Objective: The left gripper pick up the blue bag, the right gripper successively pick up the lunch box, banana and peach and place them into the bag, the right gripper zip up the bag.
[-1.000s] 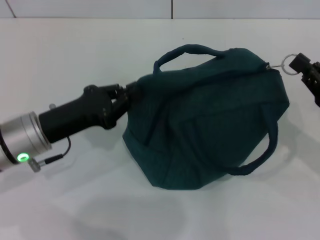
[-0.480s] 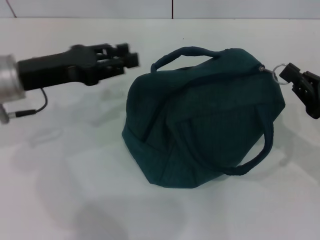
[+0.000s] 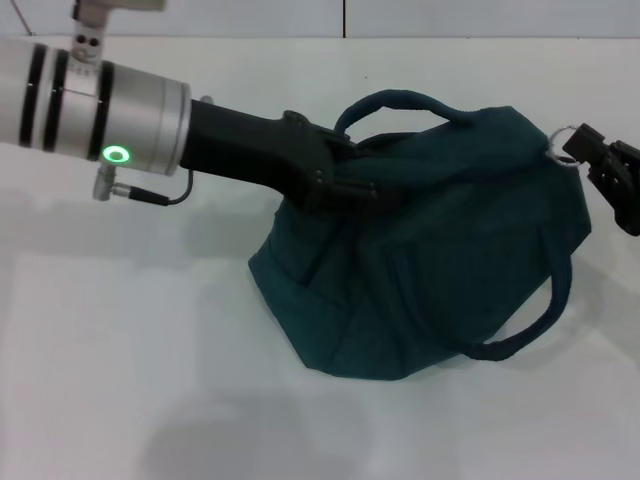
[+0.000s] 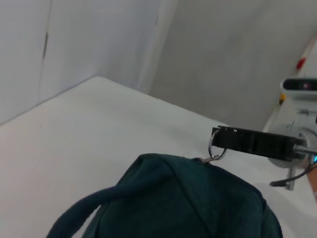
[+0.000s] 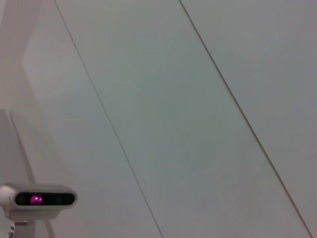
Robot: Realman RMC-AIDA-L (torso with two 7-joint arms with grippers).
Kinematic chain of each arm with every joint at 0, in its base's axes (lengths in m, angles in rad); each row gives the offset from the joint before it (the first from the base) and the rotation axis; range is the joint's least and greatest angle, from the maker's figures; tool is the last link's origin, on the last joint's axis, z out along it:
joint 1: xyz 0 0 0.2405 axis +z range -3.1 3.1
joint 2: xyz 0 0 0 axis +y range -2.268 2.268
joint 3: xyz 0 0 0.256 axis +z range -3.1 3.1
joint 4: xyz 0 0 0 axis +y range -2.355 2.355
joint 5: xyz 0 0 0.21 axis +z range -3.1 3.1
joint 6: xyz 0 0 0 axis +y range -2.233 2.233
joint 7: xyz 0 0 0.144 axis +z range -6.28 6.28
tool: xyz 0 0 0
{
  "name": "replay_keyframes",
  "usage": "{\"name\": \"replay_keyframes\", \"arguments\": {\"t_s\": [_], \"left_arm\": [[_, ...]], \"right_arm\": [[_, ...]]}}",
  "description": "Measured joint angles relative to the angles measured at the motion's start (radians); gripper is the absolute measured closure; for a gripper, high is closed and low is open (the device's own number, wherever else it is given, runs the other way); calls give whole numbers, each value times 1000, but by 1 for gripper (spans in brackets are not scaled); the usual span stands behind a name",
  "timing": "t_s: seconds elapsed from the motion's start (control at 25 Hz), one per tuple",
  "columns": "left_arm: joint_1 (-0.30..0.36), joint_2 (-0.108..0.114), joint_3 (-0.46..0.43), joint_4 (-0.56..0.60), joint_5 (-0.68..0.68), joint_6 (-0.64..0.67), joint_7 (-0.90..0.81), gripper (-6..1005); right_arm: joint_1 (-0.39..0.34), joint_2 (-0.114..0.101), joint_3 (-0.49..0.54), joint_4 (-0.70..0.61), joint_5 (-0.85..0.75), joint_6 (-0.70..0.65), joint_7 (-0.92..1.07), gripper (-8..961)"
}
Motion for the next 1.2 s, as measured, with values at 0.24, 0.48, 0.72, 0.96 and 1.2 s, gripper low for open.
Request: {"name": "replay_keyframes", "arguments": {"t_s": [0.24, 0.48, 0.72, 0.96, 1.2], "left_arm": [[12, 0, 44, 22, -20, -23, 29, 581], [13, -3, 45, -8, -29, -38, 52, 616], [18, -3, 39, -48, -38, -39, 79, 650], [45, 3, 35, -49, -70, -33, 96, 799], [98, 9, 21, -44, -122, 11, 150, 873]], "right_arm": [[-5, -3, 1, 0, 15, -1, 1, 942], [-2, -3, 2, 0, 17, 0, 1, 942], [-3, -4, 2, 0, 27, 3, 2, 941], [-6, -6, 28, 0, 28, 6, 2, 941], [-10, -8, 78, -1, 28, 40, 1, 941]]}}
